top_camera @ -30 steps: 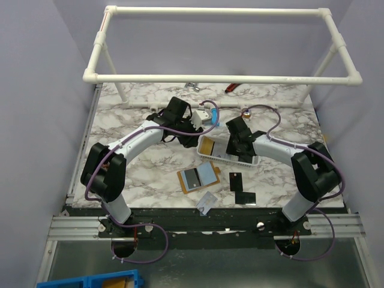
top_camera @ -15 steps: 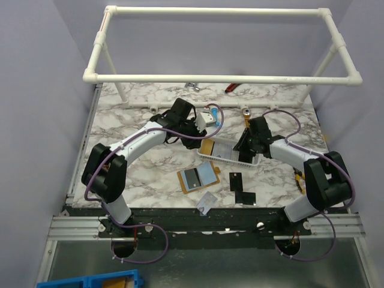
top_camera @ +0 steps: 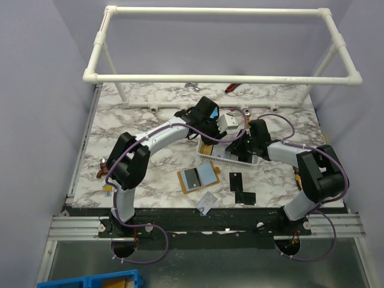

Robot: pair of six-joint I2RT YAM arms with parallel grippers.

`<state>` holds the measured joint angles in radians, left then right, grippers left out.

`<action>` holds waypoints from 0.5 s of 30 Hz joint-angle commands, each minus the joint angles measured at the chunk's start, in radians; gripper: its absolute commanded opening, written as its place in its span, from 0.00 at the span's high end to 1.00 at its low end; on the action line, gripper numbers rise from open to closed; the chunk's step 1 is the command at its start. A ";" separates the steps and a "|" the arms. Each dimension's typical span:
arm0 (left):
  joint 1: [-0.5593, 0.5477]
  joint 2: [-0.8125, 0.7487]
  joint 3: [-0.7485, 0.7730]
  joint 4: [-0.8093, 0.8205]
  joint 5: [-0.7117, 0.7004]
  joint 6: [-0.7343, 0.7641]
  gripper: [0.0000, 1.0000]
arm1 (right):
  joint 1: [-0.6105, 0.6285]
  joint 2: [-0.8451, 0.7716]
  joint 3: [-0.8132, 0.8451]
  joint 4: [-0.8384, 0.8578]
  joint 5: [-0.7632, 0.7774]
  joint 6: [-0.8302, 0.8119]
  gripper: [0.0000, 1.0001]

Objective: Put the credit cards into the card holder
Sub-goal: Pick up the credit card from the storage box.

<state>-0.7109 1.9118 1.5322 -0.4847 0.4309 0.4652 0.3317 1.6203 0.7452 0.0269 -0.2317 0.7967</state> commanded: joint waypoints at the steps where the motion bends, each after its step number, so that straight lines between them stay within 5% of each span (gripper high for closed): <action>1: -0.021 0.052 0.021 0.010 -0.070 0.092 0.68 | -0.016 0.007 -0.070 0.070 -0.049 0.031 0.64; 15: -0.067 0.110 -0.013 0.024 -0.171 0.177 0.69 | -0.065 -0.025 -0.212 0.417 -0.267 0.182 0.83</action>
<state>-0.7692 2.0006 1.5349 -0.4721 0.3031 0.6018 0.2680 1.6028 0.5495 0.3344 -0.3977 0.9314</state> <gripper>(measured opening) 0.314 0.184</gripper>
